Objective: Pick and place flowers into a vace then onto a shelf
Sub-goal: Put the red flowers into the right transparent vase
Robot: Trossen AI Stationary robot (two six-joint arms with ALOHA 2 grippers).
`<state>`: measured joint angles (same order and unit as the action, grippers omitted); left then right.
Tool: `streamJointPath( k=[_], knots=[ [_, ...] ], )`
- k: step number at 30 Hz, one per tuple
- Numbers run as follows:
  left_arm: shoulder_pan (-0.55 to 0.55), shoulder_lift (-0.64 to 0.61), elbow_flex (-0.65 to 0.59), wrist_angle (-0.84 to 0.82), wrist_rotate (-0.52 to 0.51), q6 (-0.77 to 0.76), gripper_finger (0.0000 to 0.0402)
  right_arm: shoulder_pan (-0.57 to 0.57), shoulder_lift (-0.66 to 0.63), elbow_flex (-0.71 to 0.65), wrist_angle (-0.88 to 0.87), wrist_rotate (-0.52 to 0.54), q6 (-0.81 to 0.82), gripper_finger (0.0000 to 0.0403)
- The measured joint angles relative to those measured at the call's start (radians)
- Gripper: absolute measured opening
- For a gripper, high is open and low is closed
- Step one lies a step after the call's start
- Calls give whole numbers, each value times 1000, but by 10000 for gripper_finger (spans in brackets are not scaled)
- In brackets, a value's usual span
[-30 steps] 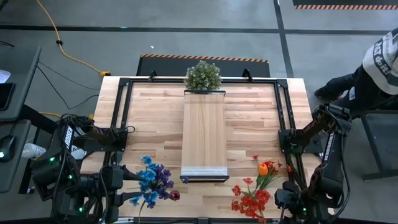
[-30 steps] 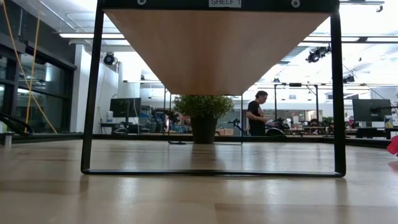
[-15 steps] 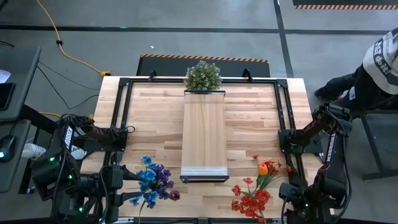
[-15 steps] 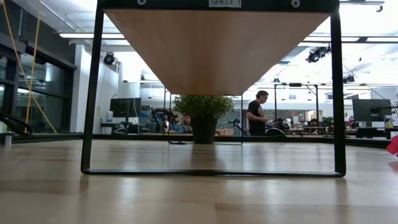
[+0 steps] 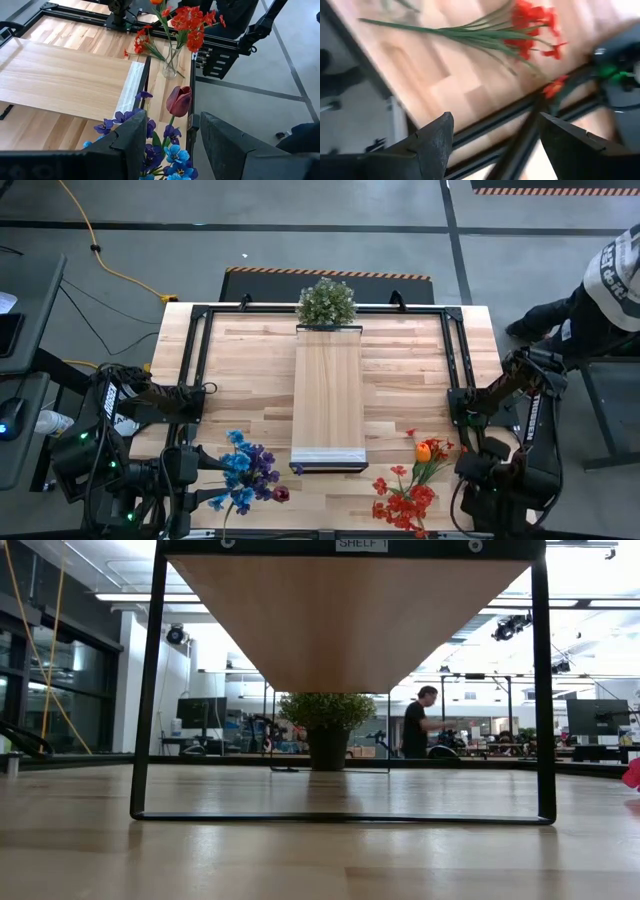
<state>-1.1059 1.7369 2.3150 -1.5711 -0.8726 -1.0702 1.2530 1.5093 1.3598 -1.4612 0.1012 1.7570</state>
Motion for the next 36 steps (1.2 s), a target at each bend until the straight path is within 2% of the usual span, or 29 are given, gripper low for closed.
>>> streamJointPath(
  k=[7, 10, 15, 31, 36],
  knots=[
    [0, 0, 0, 0, 0, 0, 216, 0, 0, 0, -54, 19, 6, 275],
    [0, 0, 0, 0, 0, 0, 216, -3, 0, 0, -113, -36, 77, 275],
    [0, 0, 0, 0, 0, 27, 216, -2, 2, -1, -110, -121, 143, 275],
    [0, 0, 0, 0, 0, 53, 216, -49, 3, -1, -110, -232, 285, 275],
    [0, 0, 0, 0, 0, 53, 216, -83, 3, -80, -110, -258, 315, 275]
  ],
)
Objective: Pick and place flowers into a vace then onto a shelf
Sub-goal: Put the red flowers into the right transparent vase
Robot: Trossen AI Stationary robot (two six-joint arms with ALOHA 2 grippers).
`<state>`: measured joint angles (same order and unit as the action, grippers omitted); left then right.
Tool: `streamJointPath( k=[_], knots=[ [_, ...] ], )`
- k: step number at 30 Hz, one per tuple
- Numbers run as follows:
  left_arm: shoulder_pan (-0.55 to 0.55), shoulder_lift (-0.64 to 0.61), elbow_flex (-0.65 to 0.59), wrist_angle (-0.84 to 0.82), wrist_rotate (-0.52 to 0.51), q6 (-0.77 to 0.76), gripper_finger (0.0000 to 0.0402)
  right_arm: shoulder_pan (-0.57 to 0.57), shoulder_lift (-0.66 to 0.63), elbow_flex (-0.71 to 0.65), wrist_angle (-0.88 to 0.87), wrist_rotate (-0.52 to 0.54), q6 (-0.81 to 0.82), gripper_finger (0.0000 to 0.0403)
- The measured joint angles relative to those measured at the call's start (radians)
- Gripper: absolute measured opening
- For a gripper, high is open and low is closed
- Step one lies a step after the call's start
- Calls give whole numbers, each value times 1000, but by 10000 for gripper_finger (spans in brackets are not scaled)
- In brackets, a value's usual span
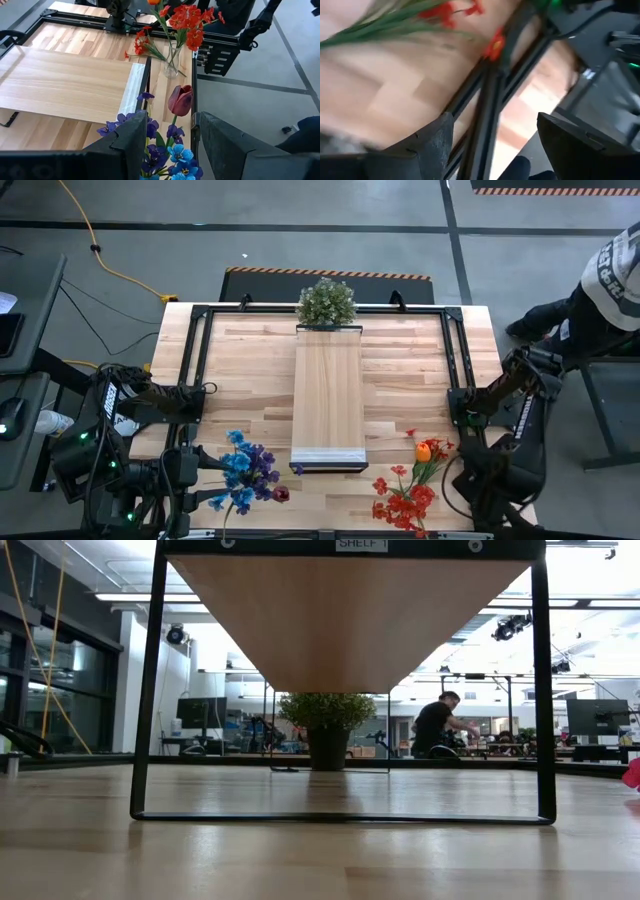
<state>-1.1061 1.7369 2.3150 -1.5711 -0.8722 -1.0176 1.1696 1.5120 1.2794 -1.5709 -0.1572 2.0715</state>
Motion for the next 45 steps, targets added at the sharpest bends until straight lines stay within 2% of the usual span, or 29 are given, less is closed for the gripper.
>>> streamJointPath(
  k=[10, 17, 23, 32, 39, 45],
  knots=[
    [0, 0, 0, 0, 0, 21, 216, -73, -36, -185, 0, -21, 15, 275],
    [0, 0, 0, 0, 0, 22, 216, -93, -196, -269, -1, 17, -7, 275],
    [0, 0, 0, 0, 0, 22, 216, -115, -332, -350, -1, 96, -86, 275],
    [0, 0, 0, 0, 0, 21, 216, -130, -420, -368, 1, 231, -222, 275],
    [0, 0, 0, 0, -7, 19, 216, -130, -427, -368, 4, 243, -315, 275],
    [0, 0, 0, 0, -10, 18, 216, -130, -427, -368, 18, 339, -346, 275]
  ],
)
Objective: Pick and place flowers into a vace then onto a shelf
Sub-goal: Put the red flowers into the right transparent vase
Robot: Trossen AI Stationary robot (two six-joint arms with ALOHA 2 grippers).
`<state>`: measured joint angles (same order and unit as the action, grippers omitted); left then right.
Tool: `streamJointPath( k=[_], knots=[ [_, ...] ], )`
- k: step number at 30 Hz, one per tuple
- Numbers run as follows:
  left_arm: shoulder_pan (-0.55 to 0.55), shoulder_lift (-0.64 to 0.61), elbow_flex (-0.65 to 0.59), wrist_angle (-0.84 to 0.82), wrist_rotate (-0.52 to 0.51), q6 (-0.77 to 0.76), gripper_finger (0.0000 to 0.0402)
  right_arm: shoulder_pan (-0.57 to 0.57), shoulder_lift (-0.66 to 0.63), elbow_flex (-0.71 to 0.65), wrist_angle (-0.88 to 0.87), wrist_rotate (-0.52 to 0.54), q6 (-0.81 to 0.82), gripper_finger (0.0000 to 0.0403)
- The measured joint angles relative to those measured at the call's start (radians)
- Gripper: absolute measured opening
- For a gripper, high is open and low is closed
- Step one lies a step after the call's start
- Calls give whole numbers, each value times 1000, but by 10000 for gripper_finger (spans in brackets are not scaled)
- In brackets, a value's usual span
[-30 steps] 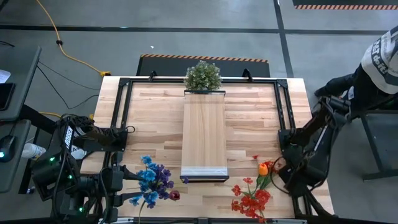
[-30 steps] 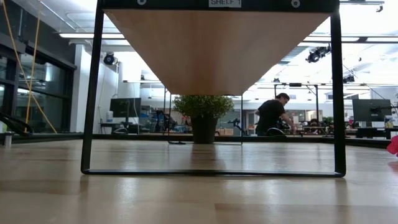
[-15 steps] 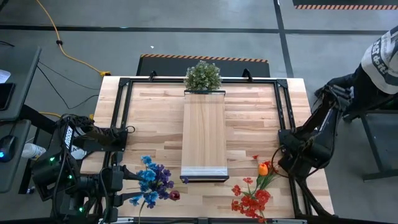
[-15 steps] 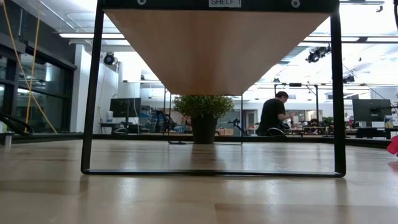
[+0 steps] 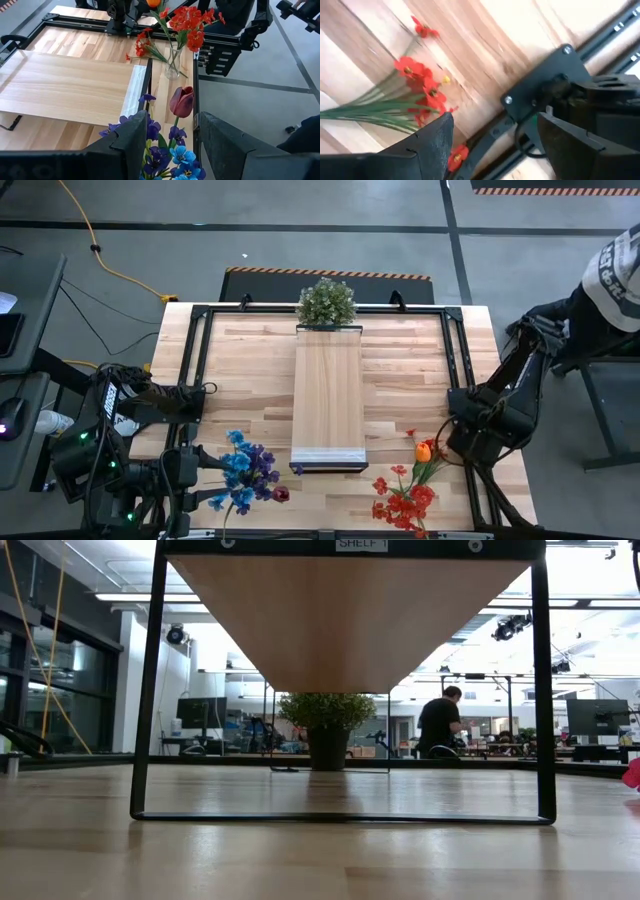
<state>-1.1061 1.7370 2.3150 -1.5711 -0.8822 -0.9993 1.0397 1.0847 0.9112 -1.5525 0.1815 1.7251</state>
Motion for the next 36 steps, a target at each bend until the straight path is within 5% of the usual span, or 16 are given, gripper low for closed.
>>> streamJointPath(
  k=[14, 36],
  knots=[
    [0, 0, 0, 1, -1, -1, 216, 0, 0, 0, 183, 208, -216, 275],
    [0, 0, 0, 2, -3, -2, 216, 0, 0, 0, 190, 195, -300, 275]
  ],
)
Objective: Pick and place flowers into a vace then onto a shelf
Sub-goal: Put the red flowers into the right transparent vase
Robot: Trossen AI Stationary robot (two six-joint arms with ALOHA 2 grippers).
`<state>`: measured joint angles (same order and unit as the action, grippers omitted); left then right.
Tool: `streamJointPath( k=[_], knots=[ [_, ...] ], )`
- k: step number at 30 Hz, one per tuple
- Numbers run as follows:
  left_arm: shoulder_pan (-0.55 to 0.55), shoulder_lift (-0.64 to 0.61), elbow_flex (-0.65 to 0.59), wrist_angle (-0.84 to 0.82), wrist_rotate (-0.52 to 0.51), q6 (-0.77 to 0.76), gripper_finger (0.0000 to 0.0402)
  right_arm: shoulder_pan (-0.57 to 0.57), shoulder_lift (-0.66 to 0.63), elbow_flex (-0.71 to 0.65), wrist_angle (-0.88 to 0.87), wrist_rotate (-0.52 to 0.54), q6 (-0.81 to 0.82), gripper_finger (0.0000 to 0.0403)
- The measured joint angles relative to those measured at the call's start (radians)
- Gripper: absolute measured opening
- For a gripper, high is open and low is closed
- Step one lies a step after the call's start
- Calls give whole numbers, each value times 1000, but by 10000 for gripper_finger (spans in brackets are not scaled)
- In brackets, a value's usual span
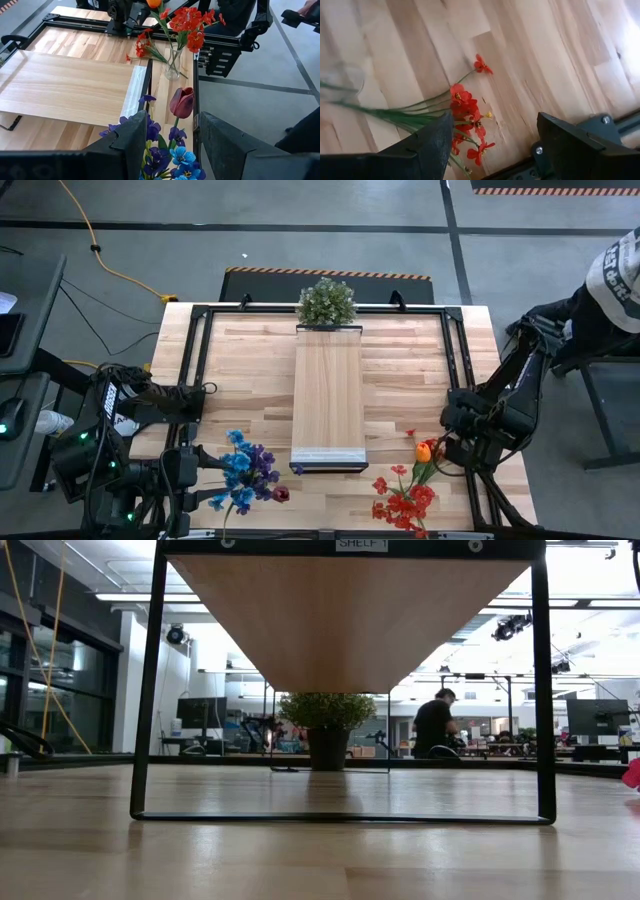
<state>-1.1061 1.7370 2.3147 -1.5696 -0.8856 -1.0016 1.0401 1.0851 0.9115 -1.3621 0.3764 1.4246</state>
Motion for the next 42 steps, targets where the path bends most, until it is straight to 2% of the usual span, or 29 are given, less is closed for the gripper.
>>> streamJointPath(
  k=[6, 14, 21, 26, 30, 36, 42],
  knots=[
    [0, 0, 0, 0, 2, 0, 216, 0, 0, 0, 80, -15, -237, 275],
    [0, 0, 0, 0, 6, 1, 216, 0, 0, 0, 70, -70, -389, 275],
    [0, 0, 0, 0, 6, 1, 216, 1, 0, 0, 94, -68, -573, 275],
    [0, 0, 0, 0, 6, 1, 216, 2, 0, -5, 224, -38, -773, 275],
    [0, 0, 0, 4, 6, 1, 216, 10, 0, -62, 353, -89, -886, 275],
    [0, 0, 0, 11, 4, 1, 216, 48, 1, -188, 579, -169, -909, 275],
    [0, 0, 0, 47, 3, 1, 216, 61, 3, -253, 722, -159, -937, 275]
  ],
)
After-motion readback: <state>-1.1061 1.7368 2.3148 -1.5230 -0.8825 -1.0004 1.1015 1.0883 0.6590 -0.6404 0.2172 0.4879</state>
